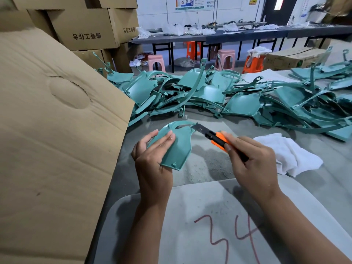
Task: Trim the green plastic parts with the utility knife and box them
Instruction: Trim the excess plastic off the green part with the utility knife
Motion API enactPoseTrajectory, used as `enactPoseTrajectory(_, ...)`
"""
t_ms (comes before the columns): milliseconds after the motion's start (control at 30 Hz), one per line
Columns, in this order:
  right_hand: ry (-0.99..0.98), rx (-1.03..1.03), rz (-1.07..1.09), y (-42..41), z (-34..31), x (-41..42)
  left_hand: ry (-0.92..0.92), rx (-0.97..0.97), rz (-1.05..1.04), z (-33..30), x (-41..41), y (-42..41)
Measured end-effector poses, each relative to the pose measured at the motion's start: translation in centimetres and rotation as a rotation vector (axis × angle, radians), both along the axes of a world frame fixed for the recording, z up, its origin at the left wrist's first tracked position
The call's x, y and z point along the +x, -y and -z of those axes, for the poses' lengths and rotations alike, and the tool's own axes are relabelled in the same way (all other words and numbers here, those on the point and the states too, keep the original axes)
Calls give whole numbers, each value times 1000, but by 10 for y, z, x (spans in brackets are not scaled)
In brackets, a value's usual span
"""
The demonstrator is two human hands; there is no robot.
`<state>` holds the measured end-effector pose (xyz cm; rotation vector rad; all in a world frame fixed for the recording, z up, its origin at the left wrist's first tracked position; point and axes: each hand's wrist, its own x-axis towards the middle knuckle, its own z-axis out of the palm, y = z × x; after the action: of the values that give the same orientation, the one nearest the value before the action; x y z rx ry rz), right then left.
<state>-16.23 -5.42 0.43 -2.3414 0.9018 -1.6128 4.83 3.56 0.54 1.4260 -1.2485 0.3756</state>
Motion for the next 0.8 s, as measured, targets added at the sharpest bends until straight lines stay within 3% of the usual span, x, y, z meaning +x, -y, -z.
enactPoseTrajectory(67, 20, -1, 68, 1, -1, -5, 7, -6, 9, -1, -1, 1)
enactPoseTrajectory(167, 58, -3, -177, -6, -4, -4, 22, 3, 15, -1, -2, 2)
enactPoseTrajectory(233, 32, 19, -227, -9, -3, 2, 22, 5, 4, 0, -1, 1)
enactPoseTrajectory(400, 28, 29, 77, -1, -4, -3, 17, 12, -27, 0, 0, 0)
enactPoseTrajectory(533, 117, -23, -210, -16, -10, 0, 2, 44, -37, -1, -3, 2)
enactPoseTrajectory(633, 77, -34, -334, -29, -11, 12, -28, 48, -26, -2, -2, 1)
enactPoseTrajectory(800, -13, -70, -239, -26, -5, 14, -76, 63, -40, -4, -4, 2)
